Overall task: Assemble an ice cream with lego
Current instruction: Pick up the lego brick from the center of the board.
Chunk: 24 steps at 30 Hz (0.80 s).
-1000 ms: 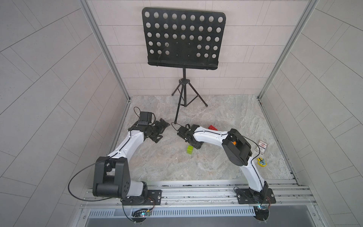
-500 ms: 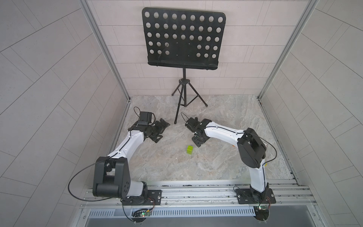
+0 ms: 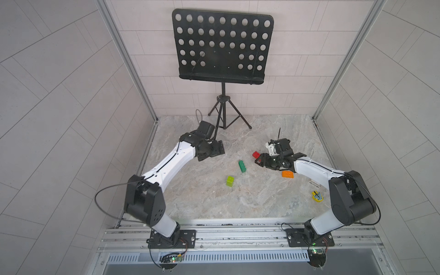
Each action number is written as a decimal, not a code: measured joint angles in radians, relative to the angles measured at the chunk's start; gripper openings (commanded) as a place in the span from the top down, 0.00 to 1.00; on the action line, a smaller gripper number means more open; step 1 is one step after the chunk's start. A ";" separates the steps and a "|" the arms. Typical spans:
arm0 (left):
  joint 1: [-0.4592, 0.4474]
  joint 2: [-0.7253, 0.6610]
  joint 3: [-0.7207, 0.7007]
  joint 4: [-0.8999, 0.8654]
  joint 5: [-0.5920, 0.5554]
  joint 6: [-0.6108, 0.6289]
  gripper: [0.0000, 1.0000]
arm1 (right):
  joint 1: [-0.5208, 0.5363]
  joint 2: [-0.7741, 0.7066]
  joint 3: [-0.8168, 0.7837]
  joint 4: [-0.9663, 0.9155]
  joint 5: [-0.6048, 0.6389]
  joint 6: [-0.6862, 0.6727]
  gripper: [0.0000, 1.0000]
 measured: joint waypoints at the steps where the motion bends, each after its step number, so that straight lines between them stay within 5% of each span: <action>1: -0.048 0.049 0.062 -0.042 -0.049 0.016 0.07 | -0.001 -0.019 -0.026 0.032 0.007 0.017 0.42; 9: -0.297 0.456 0.478 -0.287 -0.194 0.043 0.14 | -0.066 -0.233 -0.209 0.152 0.217 0.125 0.47; 24: -0.224 0.688 0.603 -0.303 -0.095 -0.118 0.18 | -0.091 -0.225 -0.253 0.205 0.304 0.161 0.51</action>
